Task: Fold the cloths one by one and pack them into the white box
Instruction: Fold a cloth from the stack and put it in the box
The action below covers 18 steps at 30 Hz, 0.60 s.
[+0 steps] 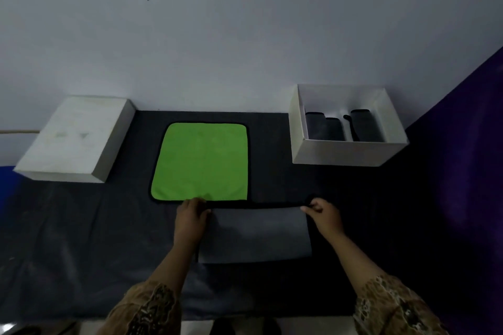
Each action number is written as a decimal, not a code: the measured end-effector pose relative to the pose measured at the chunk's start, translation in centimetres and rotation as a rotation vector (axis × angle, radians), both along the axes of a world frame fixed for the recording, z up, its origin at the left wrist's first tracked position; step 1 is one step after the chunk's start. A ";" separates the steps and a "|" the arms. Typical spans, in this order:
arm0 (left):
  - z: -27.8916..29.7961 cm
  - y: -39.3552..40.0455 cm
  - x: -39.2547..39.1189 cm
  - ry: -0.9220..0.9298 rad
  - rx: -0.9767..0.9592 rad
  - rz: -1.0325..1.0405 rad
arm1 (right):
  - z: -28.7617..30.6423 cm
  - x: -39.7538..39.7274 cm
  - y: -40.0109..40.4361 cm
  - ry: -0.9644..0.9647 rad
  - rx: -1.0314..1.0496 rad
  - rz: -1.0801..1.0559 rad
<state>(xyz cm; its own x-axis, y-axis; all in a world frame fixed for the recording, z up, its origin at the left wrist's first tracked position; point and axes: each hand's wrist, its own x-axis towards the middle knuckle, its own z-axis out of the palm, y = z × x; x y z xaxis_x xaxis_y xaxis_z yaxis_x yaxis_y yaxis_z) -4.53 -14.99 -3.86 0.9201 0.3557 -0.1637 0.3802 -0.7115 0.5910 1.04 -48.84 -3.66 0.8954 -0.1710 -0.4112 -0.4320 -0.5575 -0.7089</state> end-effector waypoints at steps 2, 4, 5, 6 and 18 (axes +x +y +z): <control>-1.1 -0.2 -0.7 -0.027 0.180 0.008 | -0.5 -0.8 0.9 -0.085 -0.204 -0.060; -1.6 -1.2 -1.7 -0.098 0.263 -0.036 | -1.2 -2.3 2.6 -0.263 -0.431 -0.076; -1.8 -2.1 -2.5 -0.148 0.285 -0.101 | -1.5 -3.3 3.7 -0.355 -0.501 -0.033; -2.2 -2.9 -3.2 -0.180 0.295 -0.193 | -1.9 -4.4 4.9 -0.423 -0.536 0.043; -4.4 -4.5 -5.8 0.128 0.404 -0.362 | -5.3 -8.2 5.5 -0.300 -0.758 0.460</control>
<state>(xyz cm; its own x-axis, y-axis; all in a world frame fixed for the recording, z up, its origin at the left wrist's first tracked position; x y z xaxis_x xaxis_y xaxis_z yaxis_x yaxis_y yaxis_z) -10.37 -19.49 -8.23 0.9770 0.0784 -0.1983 0.1203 -0.9705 0.2089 -7.14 -43.34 -8.94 0.9922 0.0985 -0.0758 0.0880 -0.9873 -0.1320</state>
